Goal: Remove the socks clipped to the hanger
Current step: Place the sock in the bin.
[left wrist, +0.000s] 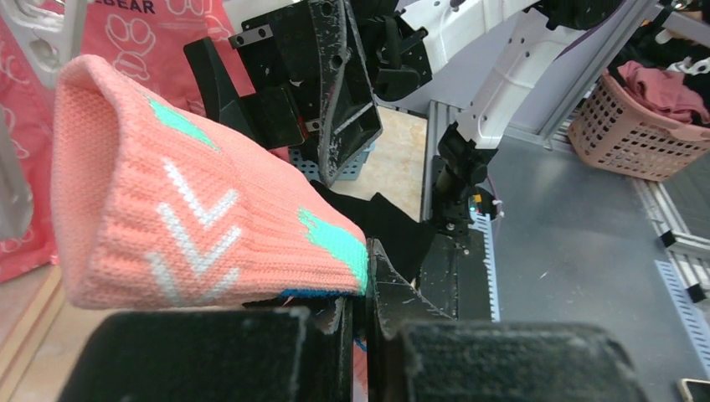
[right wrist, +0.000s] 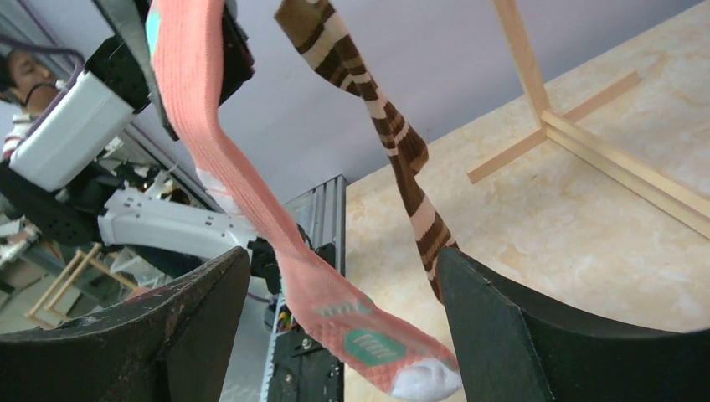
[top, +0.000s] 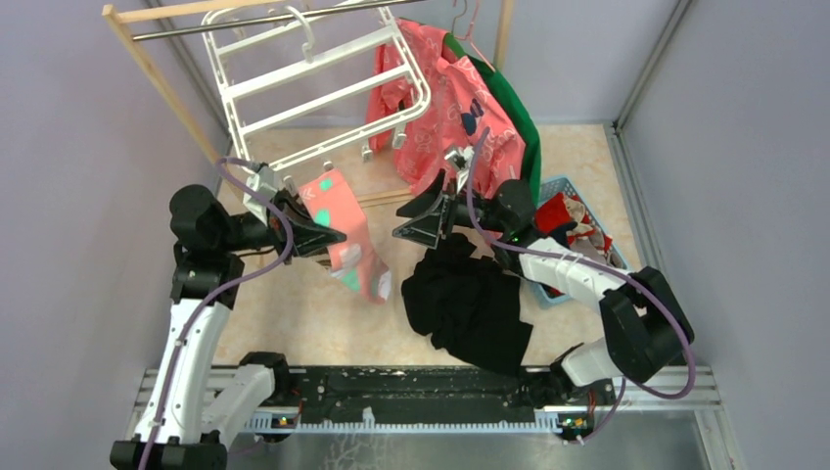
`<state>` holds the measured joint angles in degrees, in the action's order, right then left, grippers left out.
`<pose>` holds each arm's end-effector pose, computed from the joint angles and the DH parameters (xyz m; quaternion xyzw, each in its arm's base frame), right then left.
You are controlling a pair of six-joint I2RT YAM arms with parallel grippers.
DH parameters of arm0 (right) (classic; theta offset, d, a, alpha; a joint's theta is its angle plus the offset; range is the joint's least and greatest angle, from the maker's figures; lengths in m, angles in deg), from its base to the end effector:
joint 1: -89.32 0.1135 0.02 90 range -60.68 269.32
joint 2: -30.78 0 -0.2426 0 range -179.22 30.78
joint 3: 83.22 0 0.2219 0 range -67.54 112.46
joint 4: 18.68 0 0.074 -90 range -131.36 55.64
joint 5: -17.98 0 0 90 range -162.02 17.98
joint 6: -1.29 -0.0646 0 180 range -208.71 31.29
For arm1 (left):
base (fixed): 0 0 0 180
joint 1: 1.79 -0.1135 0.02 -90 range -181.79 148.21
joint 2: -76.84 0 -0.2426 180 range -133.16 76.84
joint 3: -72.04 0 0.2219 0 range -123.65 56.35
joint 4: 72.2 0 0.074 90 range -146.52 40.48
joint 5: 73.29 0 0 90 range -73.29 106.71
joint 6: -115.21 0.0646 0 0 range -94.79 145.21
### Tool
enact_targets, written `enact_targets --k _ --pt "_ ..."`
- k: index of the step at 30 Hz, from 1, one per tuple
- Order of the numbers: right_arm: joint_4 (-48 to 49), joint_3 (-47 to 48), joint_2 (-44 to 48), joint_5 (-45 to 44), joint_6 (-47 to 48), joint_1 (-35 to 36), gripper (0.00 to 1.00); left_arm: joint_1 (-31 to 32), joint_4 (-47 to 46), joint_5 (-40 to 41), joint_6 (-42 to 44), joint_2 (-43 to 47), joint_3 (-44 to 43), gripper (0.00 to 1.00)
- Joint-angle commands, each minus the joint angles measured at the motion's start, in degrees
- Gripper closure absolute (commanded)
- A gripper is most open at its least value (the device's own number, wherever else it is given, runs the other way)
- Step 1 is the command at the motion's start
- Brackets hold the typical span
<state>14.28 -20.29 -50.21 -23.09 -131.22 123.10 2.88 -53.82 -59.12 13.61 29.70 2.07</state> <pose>0.2268 0.2103 0.3143 -0.2852 0.5781 0.6442 0.4116 0.1434 -0.0746 0.3844 0.4178 0.5621 -0.4951 0.5142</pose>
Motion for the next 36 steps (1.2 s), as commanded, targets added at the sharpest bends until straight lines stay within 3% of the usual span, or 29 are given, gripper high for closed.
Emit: enact_targets --k 1,8,15,18,22,23,25,33,36 --pt "0.2 4.1 1.8 3.2 6.6 2.9 0.17 1.6 -10.5 0.5 -10.5 -1.1 1.5 1.00" --pt "-0.4 7.7 -0.8 4.5 10.6 8.7 0.20 3.5 -22.3 -0.2 -21.5 -3.0 3.4 1.00" --pt "-1.4 10.3 -2.7 6.0 11.0 11.2 0.37 3.7 -31.2 0.7 -28.3 -3.4 6.5 1.00" --pt "-1.5 11.8 -3.5 6.7 10.2 11.5 0.52 3.7 -32.2 0.6 -29.1 -3.1 7.2 1.00" --pt "-3.7 12.8 -3.2 7.1 10.3 11.5 0.95 3.5 -30.0 1.2 -27.5 -2.3 7.3 1.00" --pt "-5.3 12.9 -2.8 7.2 11.1 11.3 1.00 3.2 -28.1 1.5 -26.0 -1.9 6.7 0.98" --pt "-9.8 13.7 -1.5 8.2 13.4 11.0 1.00 2.5 -20.4 2.1 -20.2 -0.9 4.6 0.89" --pt "-39.2 20.0 6.4 11.0 30.7 6.2 1.00 -2.2 19.6 8.1 16.2 5.0 -9.8 0.30" --pt "-47.9 22.0 10.3 10.9 36.2 3.4 1.00 -5.0 29.9 15.1 25.4 6.8 -15.9 0.18"
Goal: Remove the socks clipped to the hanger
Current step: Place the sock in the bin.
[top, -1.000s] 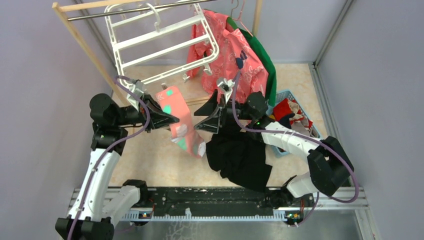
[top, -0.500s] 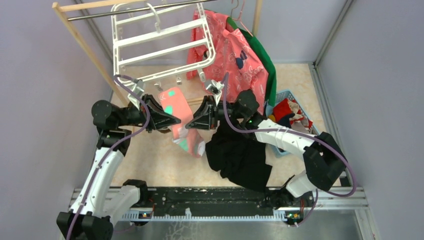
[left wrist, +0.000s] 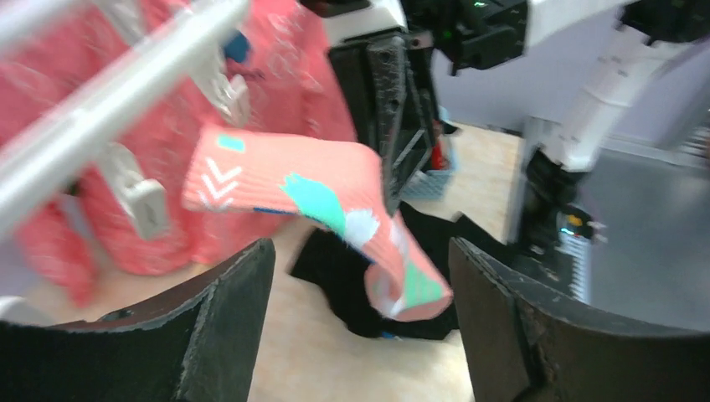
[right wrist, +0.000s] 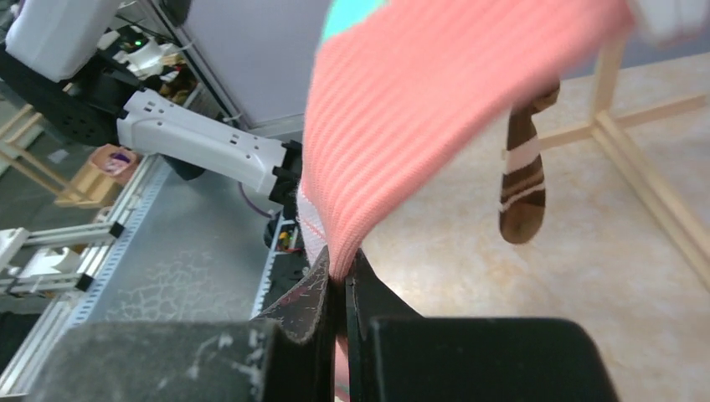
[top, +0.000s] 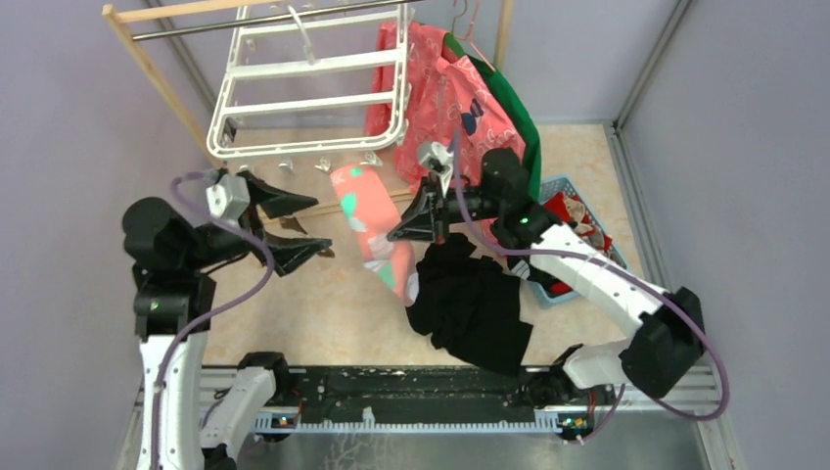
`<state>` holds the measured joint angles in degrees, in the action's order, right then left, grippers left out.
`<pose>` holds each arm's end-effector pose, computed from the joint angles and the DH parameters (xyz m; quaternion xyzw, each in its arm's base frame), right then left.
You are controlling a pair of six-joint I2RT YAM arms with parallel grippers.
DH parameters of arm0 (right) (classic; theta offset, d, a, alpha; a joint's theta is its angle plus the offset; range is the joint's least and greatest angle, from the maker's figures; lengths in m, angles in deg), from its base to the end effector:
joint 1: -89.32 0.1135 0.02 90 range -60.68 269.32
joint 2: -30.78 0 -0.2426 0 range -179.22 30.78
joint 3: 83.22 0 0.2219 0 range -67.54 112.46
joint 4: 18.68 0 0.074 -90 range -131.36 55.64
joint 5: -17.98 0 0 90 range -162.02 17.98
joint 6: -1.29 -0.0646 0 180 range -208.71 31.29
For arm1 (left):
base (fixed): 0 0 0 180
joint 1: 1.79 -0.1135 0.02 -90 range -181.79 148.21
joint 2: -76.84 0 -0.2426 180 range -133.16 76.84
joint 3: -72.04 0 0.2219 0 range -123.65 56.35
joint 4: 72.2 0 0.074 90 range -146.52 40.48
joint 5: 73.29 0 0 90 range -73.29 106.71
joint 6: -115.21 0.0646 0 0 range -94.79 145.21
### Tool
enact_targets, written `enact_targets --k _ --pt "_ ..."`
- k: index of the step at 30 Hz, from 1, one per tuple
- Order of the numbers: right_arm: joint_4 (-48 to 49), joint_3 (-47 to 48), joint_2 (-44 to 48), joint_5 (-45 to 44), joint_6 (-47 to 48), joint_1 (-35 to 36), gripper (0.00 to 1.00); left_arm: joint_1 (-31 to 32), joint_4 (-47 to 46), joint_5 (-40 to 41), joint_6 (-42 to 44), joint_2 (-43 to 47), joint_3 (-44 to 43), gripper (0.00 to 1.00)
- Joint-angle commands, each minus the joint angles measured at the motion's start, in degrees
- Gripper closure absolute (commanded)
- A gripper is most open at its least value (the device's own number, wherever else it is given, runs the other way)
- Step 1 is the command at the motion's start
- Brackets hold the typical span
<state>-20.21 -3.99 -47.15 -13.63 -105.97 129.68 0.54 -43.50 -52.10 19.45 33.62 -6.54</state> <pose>0.1922 0.2355 0.3553 -0.4611 0.5371 0.5997 0.3732 0.1183 -0.0651 0.4193 0.4055 0.5609 -0.4182 0.5883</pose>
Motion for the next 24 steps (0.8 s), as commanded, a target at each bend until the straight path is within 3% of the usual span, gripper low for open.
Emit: enact_targets --k 1,8,11,16,24 --pt "-15.9 6.2 8.7 1.0 12.5 -4.3 1.00 -4.0 22.6 11.5 21.8 3.2 -9.2 0.16" --pt "-34.7 10.4 17.4 -6.8 23.2 -13.6 1.00 -8.3 28.3 50.6 26.0 2.6 -15.6 0.16" --pt "-41.3 12.1 19.8 -11.8 27.5 -14.9 1.00 -9.4 28.3 61.2 27.4 0.8 -15.7 0.16" --pt "-50.3 15.6 20.8 -19.7 30.4 -17.3 1.00 -9.8 25.6 65.6 29.6 -4.4 -14.3 0.17" --pt "-60.0 17.7 23.0 -25.4 30.8 -25.1 1.00 -9.9 17.1 64.8 36.5 -10.7 -12.6 0.24"
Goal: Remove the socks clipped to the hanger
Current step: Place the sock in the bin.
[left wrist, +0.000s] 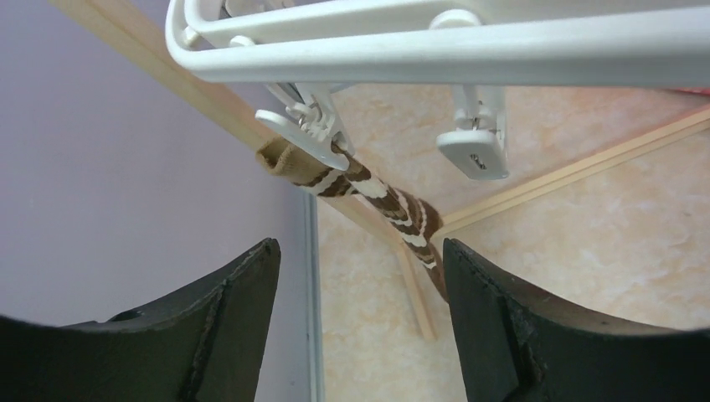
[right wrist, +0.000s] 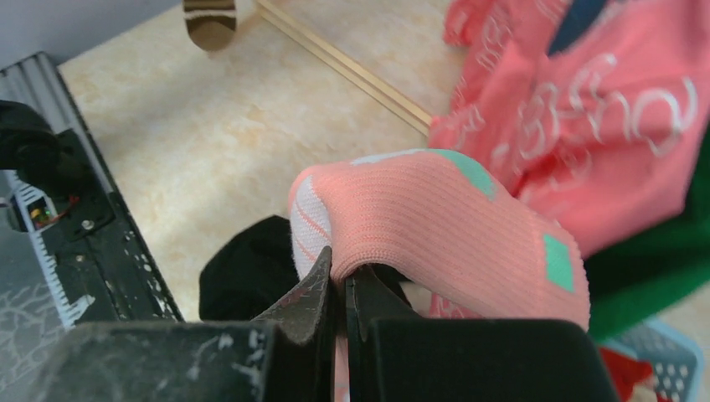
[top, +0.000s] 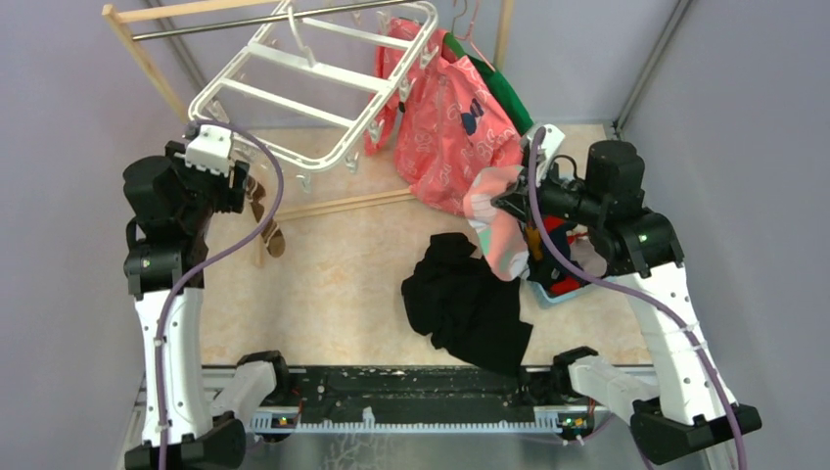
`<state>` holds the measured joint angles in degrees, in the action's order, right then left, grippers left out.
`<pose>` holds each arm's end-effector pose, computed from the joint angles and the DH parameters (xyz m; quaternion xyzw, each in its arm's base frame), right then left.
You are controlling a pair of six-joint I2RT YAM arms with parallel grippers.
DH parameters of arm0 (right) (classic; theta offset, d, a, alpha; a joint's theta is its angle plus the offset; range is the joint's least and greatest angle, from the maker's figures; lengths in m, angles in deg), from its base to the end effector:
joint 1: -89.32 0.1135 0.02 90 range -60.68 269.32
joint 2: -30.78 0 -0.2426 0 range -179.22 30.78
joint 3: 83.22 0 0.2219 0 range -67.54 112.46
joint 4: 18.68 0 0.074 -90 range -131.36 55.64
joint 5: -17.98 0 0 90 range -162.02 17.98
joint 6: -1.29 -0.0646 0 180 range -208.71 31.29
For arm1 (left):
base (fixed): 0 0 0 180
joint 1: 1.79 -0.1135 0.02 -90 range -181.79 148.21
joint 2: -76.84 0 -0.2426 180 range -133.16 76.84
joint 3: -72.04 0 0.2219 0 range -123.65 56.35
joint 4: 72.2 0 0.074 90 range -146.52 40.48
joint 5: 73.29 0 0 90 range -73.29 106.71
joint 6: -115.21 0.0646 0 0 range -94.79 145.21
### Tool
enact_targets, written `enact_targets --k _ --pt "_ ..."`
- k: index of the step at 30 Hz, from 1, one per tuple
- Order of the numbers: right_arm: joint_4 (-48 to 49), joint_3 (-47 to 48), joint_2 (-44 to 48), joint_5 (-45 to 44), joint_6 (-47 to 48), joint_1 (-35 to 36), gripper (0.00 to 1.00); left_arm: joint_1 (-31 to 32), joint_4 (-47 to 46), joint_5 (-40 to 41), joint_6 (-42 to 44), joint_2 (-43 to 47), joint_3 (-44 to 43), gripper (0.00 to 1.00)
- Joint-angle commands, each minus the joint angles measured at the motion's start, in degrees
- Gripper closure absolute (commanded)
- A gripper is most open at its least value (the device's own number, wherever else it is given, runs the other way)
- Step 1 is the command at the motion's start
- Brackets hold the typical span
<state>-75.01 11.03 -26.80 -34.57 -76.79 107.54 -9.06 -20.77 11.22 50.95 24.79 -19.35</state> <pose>0.1643 0.0954 0.4087 -0.3798 0.6995 0.2920 0.5303 0.1770 0.0164 0.4165 0.1544 0.7618 0.1427 0.6127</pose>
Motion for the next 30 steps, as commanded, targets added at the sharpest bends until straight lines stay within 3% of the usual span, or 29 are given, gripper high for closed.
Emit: enact_targets --k 1,10,15,24,30 --pt "-5.3 2.2 3.2 -4.9 1.7 -3.5 1.00 -0.3 -6.4 0.6 6.0 -2.7 0.3 0.26" --pt "-5.4 0.7 3.7 -7.5 1.4 -7.3 1.00 -0.2 -9.6 -19.9 2.9 -2.5 1.0 0.48" --pt "-6.5 1.3 4.5 -15.0 2.2 -9.2 1.00 -0.3 -9.5 -28.4 -1.5 -2.1 1.3 0.55" --pt "-10.6 2.7 5.1 -29.7 4.6 -13.9 1.00 -0.3 -7.1 -36.0 -4.4 -0.3 2.9 0.57" --pt "-12.3 1.5 0.3 -32.9 6.2 -15.2 1.00 -0.9 -2.5 -31.2 -1.0 1.2 2.2 0.47"
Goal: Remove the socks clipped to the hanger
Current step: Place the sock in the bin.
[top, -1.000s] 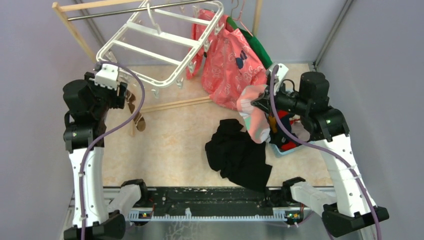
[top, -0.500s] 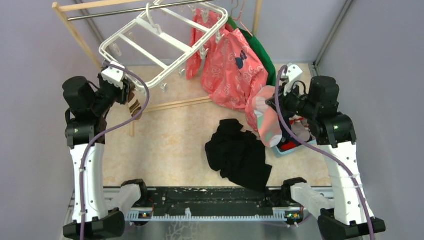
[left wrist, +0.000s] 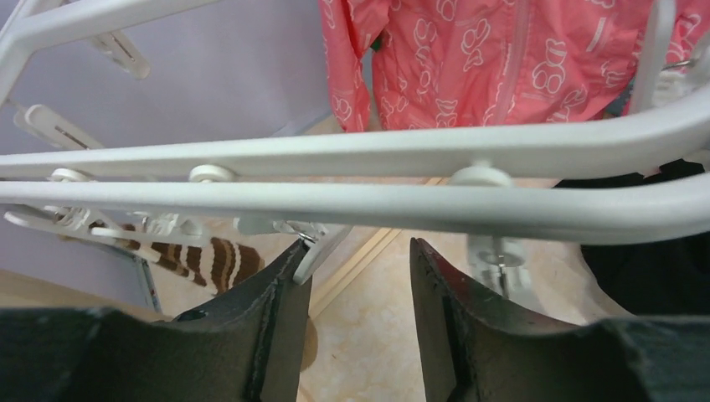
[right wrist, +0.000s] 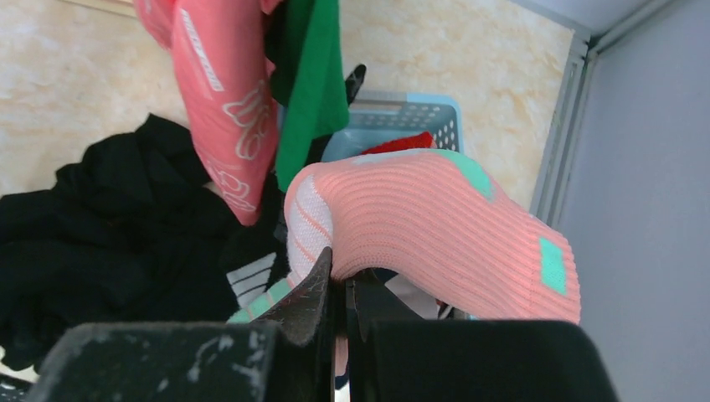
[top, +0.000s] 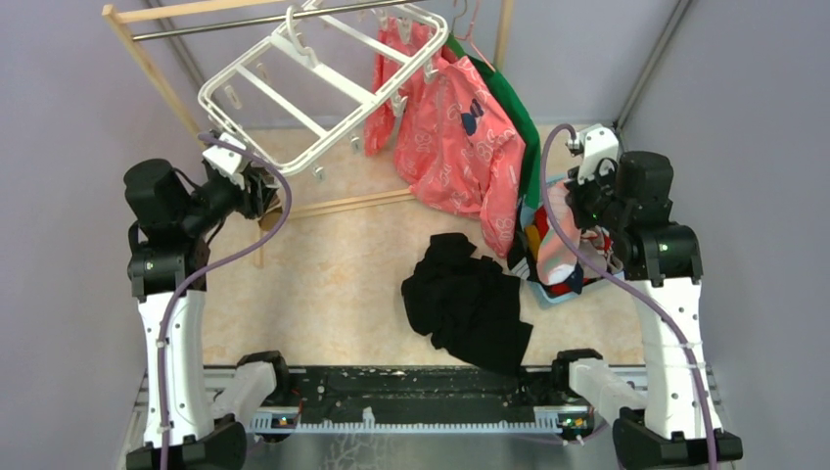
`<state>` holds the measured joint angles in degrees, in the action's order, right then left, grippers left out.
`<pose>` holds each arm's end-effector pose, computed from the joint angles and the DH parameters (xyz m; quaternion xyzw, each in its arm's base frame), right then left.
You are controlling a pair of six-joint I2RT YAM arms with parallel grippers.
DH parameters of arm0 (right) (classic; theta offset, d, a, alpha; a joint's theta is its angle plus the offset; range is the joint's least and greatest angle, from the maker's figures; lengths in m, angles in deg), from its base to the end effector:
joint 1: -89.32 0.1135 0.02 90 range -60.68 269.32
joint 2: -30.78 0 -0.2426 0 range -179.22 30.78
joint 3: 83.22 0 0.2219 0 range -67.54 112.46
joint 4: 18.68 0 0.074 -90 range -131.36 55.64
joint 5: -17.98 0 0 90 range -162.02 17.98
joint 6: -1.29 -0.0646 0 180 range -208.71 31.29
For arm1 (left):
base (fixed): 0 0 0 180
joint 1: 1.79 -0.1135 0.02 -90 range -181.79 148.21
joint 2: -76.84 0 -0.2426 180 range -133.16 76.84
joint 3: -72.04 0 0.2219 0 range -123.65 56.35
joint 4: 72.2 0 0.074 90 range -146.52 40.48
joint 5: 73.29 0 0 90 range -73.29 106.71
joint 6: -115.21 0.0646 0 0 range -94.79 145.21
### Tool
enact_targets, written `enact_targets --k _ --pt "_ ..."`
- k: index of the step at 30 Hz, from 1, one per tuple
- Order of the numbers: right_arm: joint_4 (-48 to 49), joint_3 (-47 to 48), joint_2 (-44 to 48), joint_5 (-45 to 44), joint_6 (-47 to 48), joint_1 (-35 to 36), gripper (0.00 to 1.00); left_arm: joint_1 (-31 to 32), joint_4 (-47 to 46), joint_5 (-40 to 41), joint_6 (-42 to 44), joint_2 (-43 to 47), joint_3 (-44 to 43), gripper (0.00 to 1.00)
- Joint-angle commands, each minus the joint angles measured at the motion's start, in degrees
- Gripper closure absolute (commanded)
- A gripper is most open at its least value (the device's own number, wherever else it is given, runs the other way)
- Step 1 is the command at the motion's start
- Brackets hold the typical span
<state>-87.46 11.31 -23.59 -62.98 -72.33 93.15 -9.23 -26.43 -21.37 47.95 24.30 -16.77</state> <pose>0.1682 0.0214 0.3878 -0.1900 0.8369 0.0118 0.5132 0.1782 -0.0169 0.4167 0.3050 0.6870 -0.0814 0.6545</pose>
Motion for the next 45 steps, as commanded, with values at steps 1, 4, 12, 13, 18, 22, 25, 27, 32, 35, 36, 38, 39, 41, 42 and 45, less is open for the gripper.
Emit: enact_targets --k 1,4,12,13,18,22,25,27,32,35,36,38,39,41,42,45 --pt "0.8 0.5 -4.0 -4.8 2.1 -1.1 1.00 -0.9 4.1 2.8 2.7 1.8 -0.8 0.45" --pt "4.3 -1.3 -7.6 -3.1 3.4 -3.5 1.00 -1.3 6.3 7.6 4.2 2.5 -1.8 0.39" --pt "8.7 -1.8 -24.8 6.2 5.5 -9.5 1.00 -2.6 10.8 16.3 6.4 3.8 -2.8 0.24" --pt "9.1 -2.0 -27.2 7.0 5.5 -9.5 1.00 -2.9 11.1 17.2 6.3 3.9 -2.8 0.22" --pt "10.4 -3.7 -35.8 11.0 6.3 -9.5 0.95 -3.5 13.0 18.4 7.1 4.5 -1.8 0.15" --pt "12.2 -5.9 -38.5 10.3 6.4 -9.5 0.85 -3.6 13.4 19.7 7.3 5.0 -0.3 0.12" --pt "12.5 -6.9 -38.8 9.3 7.1 -9.5 0.77 -3.9 13.1 22.0 7.3 5.4 0.4 0.08" --pt "11.8 -6.8 -38.4 9.3 7.6 -9.5 0.70 -4.1 12.9 23.4 6.9 5.5 0.4 0.04" --pt "10.1 -5.0 -34.3 9.9 7.6 -9.5 0.49 -4.2 12.2 27.0 6.2 5.5 -0.5 0.01" --pt "8.3 -3.2 -31.5 10.6 7.5 -9.3 0.36 -4.2 12.5 28.2 6.1 5.4 -1.1 0.01" --pt "7.6 -2.5 -30.4 10.7 7.4 -9.2 0.33 -4.2 12.9 28.3 6.1 5.4 -1.6 0.01" --pt "6.6 -1.2 -28.4 10.5 7.3 -8.7 0.28 -4.2 13.6 27.5 6.3 5.4 -2.2 0.01" --pt "6.1 -0.7 -27.5 10.3 7.3 -8.4 0.27 -4.2 14.0 26.2 6.6 5.5 -2.3 0.01" --pt "5.2 0.3 -25.9 9.8 7.3 -7.9 0.25 -4.1 15.0 22.2 7.2 5.4 -2.7 0.01" --pt "4.7 0.9 -25.2 9.6 7.4 -7.7 0.25 -4.1 15.6 19.3 7.5 5.4 -2.8 0.01" --pt "3.1 2.4 -23.4 9.5 7.7 -7.5 0.23 -4.1 17.1 10.3 7.9 5.1 -3.3 0.01"
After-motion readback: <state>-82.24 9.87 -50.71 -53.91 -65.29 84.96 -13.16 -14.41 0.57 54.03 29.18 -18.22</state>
